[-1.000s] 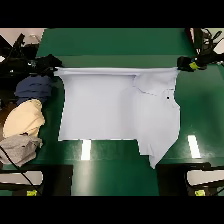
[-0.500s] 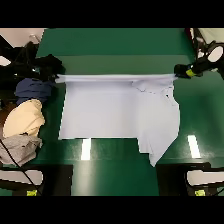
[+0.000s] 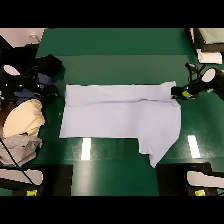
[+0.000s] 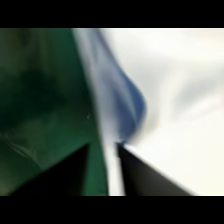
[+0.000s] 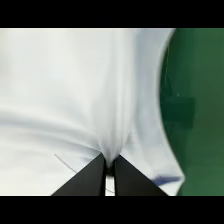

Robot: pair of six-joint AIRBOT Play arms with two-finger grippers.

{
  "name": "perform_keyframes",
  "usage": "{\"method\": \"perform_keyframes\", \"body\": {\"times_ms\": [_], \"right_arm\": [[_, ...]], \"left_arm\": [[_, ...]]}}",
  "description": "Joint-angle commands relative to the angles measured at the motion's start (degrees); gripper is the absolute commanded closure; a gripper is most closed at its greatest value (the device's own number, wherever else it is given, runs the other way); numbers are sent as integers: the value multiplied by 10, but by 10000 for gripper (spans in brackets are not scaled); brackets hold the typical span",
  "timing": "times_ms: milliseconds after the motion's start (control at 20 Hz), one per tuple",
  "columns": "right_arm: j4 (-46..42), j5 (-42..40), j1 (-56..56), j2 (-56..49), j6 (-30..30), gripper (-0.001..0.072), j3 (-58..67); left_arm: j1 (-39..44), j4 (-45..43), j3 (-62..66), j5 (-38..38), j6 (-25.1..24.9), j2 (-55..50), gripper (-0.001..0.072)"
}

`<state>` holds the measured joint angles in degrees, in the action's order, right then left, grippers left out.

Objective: Fold the shirts.

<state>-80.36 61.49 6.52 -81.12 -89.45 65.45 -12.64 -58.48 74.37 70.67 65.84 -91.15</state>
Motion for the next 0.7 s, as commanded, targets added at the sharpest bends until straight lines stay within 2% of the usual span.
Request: {"method": "perform_keyframes", "body": {"times_ms": [0,50,100,350,500,650], "right_arm": [[28,18,-2,3,0,492,-25],[28,25,-2,4,0,391,-23],[28,40,-2,4,0,364,-18],[27,146,17,77,37,364,-2],[29,215,50,141,52,365,-2],[29,214,62,183,58,365,-2]], "left_arm": [[2,5,-7,9,33,0,282],[2,5,-7,9,33,0,281],[2,4,-7,16,34,0,281],[-9,-36,-24,136,27,31,281],[-9,-38,-134,104,27,111,281],[-9,-38,-249,66,29,161,281]]}}
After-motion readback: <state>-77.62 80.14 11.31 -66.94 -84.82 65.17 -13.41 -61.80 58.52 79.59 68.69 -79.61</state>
